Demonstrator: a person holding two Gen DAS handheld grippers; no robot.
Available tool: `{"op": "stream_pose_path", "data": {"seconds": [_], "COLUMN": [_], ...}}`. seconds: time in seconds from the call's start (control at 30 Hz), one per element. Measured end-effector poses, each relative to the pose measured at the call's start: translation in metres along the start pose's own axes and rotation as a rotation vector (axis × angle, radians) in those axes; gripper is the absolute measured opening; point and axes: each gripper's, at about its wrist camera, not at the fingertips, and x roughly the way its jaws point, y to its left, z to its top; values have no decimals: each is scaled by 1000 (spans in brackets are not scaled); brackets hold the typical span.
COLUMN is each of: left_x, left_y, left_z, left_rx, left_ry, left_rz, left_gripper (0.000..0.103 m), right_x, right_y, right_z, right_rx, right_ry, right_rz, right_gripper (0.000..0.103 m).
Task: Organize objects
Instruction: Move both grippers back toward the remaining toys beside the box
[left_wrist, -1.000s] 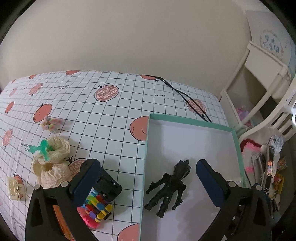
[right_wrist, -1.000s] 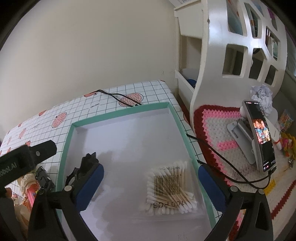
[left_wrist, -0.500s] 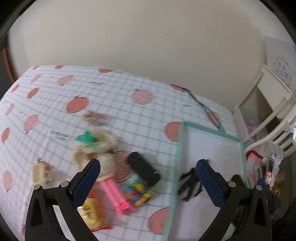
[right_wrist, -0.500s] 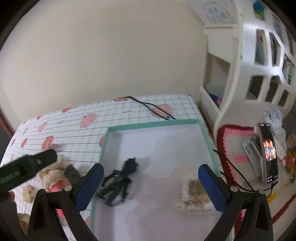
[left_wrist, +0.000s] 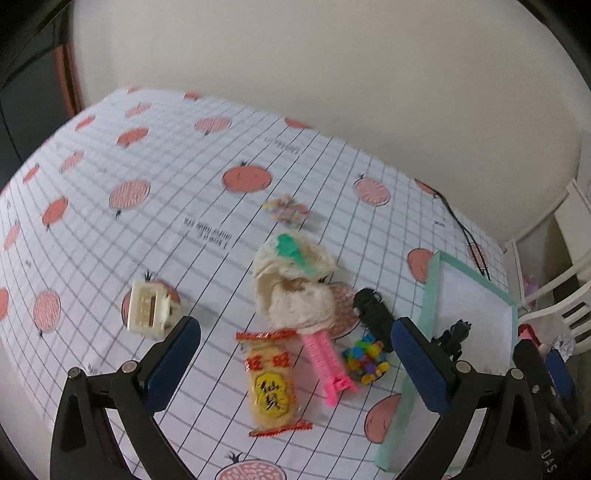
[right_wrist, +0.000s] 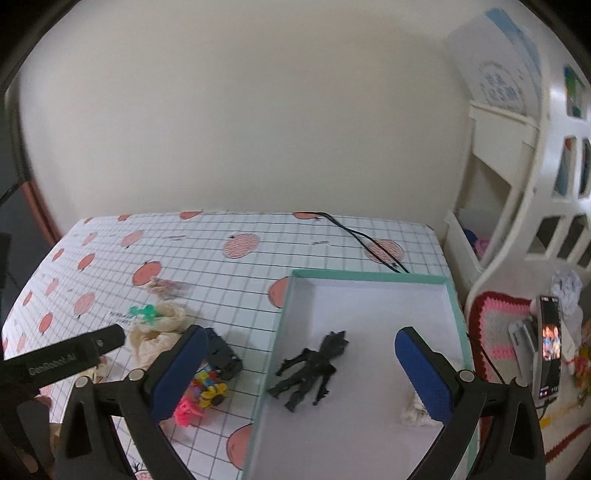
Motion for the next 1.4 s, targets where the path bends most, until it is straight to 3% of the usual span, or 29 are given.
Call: {"op": "stream_pose_path", "data": {"seconds": [0.27, 0.33, 0.43, 0.67, 0.9, 1.4], "left_x": [19, 25, 34, 50, 66, 78], "left_y": [24, 27, 28, 21, 24, 29], "left_z": [-15, -17, -21, -27, -30, -30], "left_rx": [-45, -51, -49, -22, -49, -75], "left_ry": [110, 130, 163, 201, 252, 276], "left_rz": [3, 12, 15, 25, 14, -1], "left_gripper": [101, 100, 89, 81, 81, 78], "right_x": [6, 10, 23, 40, 54, 78], "right_y": [36, 42, 46, 44, 58, 67], "right_z": [-7, -12, -18, -23, -33, -49], "right_rx": [-109, -130, -133, -100, -162, -176], "right_ry": [53, 70, 118, 165, 223, 302], "right_rz": [65, 73, 86, 132, 145, 182], "right_gripper": [95, 87, 78, 75, 73, 65]}}
